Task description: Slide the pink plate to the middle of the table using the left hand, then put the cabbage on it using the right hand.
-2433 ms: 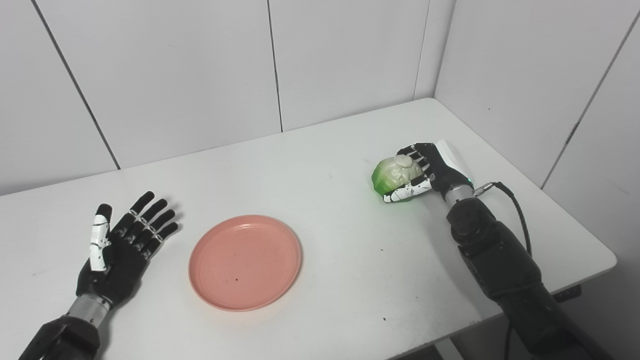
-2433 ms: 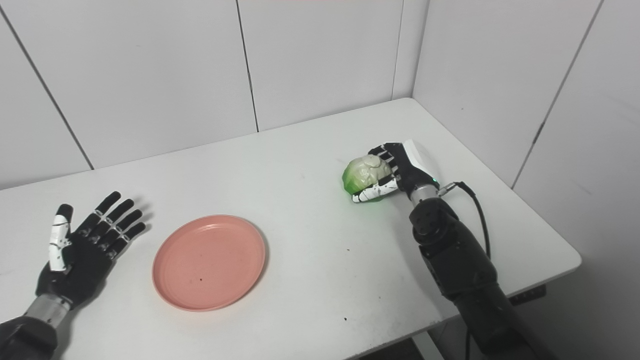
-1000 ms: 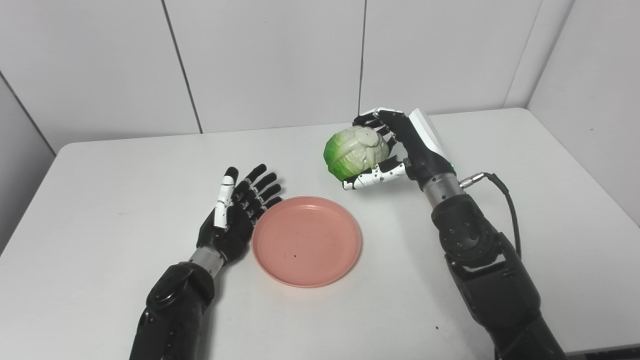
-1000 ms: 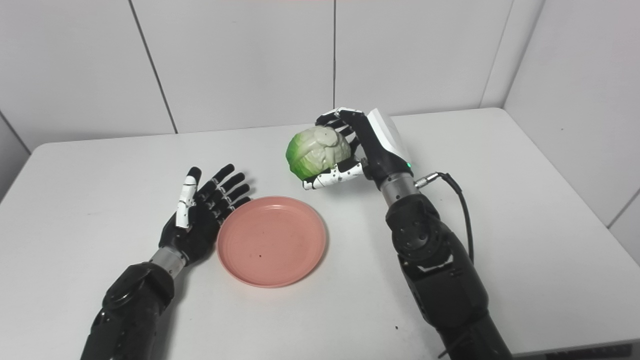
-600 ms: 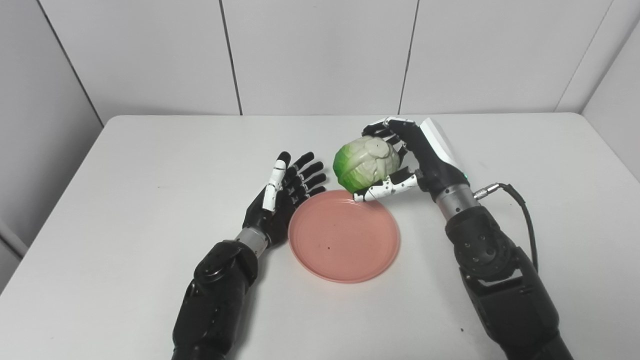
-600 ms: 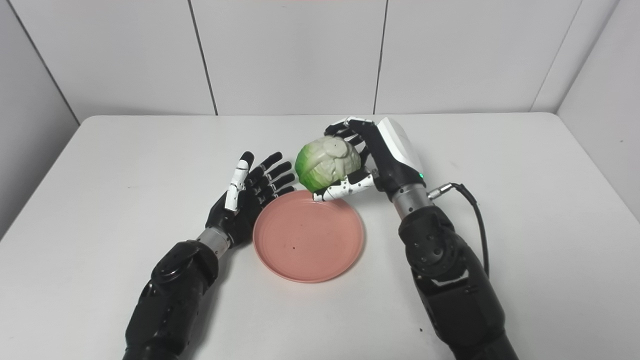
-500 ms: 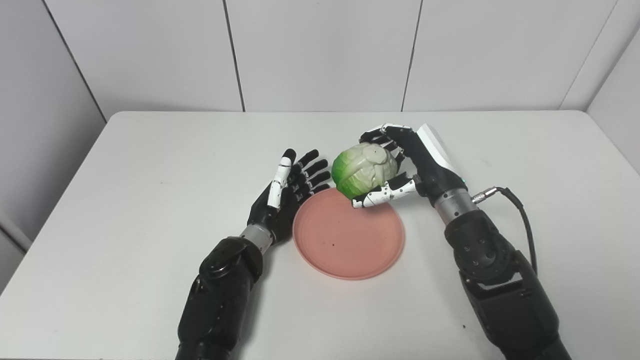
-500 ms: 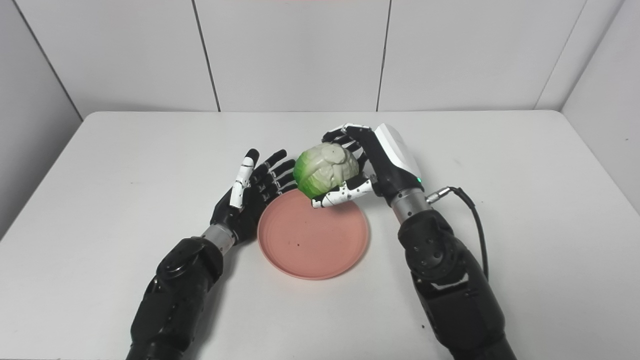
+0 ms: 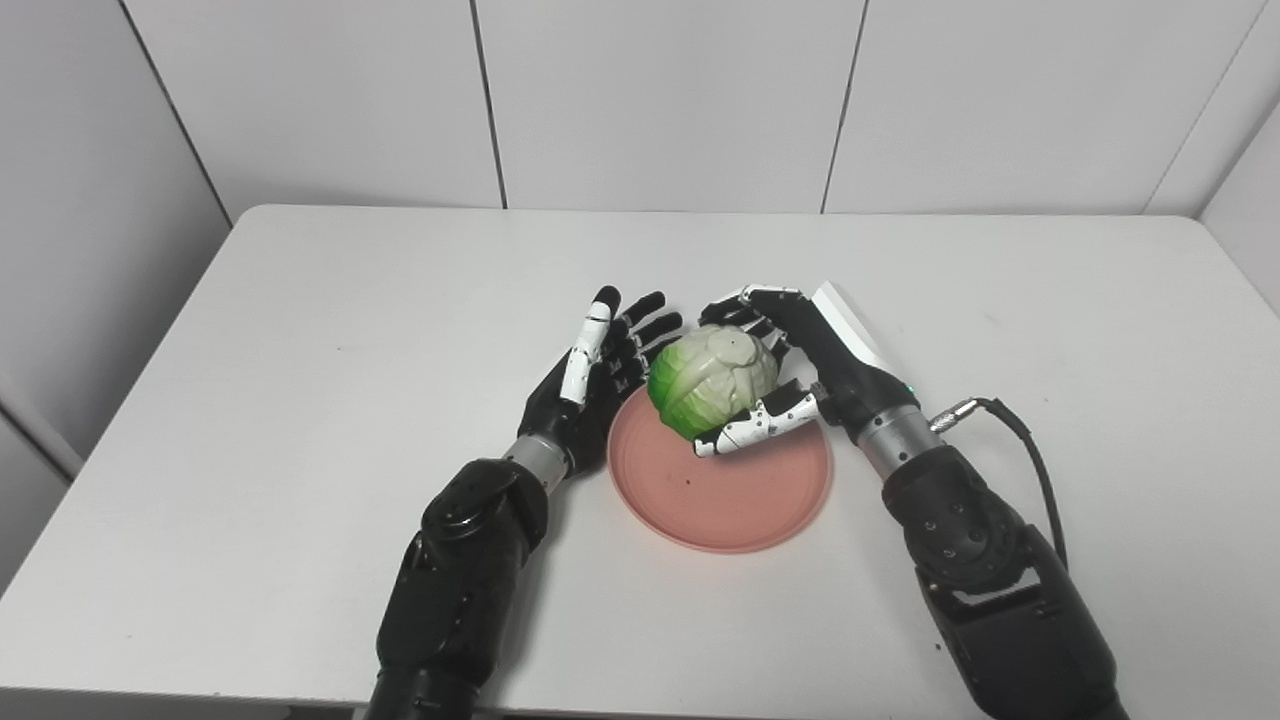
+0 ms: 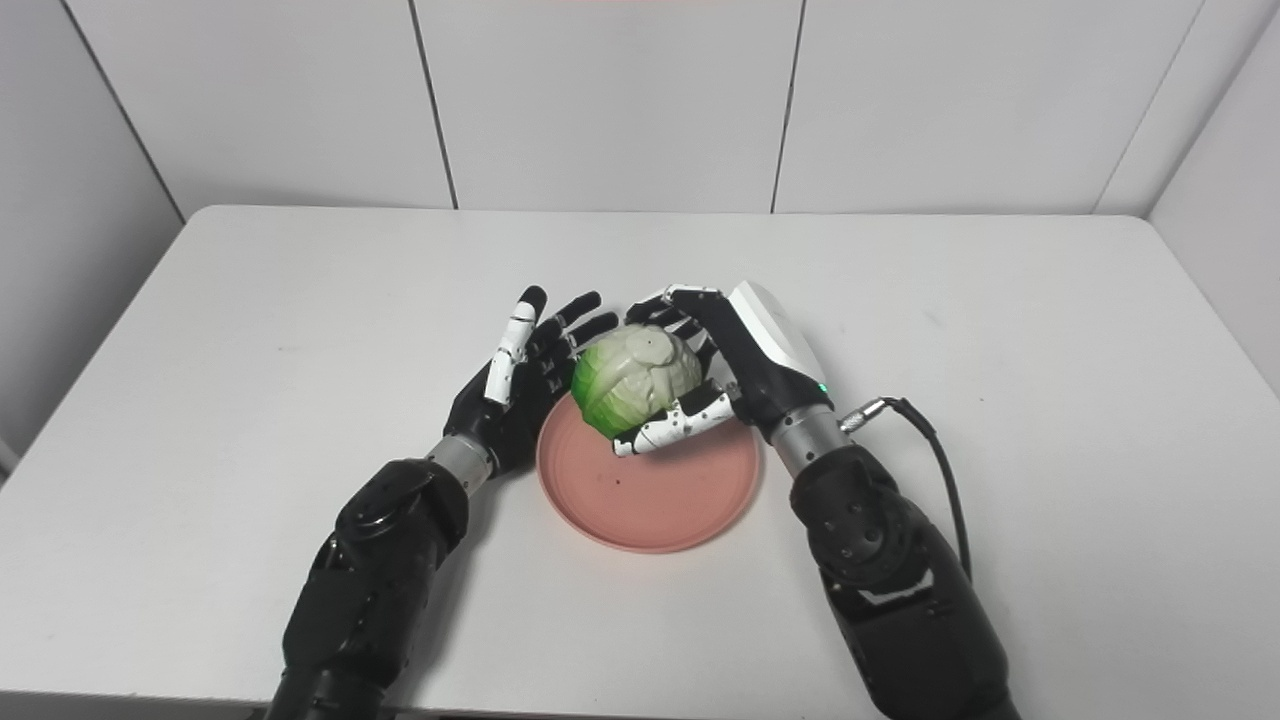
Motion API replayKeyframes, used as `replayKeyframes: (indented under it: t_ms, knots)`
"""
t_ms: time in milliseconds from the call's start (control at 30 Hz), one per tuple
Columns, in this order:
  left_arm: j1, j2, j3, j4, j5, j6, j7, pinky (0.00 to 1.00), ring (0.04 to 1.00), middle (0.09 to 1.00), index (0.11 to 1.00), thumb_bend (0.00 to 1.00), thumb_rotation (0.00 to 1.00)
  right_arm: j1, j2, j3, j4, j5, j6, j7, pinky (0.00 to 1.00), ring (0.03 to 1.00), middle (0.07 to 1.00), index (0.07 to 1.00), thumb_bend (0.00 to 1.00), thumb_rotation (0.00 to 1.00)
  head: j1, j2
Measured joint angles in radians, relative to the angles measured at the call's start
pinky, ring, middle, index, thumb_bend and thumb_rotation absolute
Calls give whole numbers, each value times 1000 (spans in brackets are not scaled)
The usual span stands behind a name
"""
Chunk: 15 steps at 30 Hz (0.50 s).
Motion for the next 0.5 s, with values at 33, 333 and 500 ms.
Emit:
replayKeyframes:
  t_ms: [33, 333, 500]
  knots:
    - [1, 0, 1, -1, 0, 2, 0, 864, 879, 883, 875, 569, 1000, 1, 0, 0, 2, -1, 0, 3, 336, 393, 437, 535, 521, 0, 0, 0]
    - [1, 3, 3, -6, -1, 12, -2, 864, 884, 885, 876, 578, 1000, 1, -6, 30, 45, -51, -26, 7, 333, 395, 443, 526, 523, 0, -23, 11]
    - [1, 4, 6, -7, -1, 15, -3, 867, 883, 880, 875, 579, 1000, 1, -17, 54, 54, -102, -34, 8, 336, 402, 442, 520, 525, 0, -34, 18]
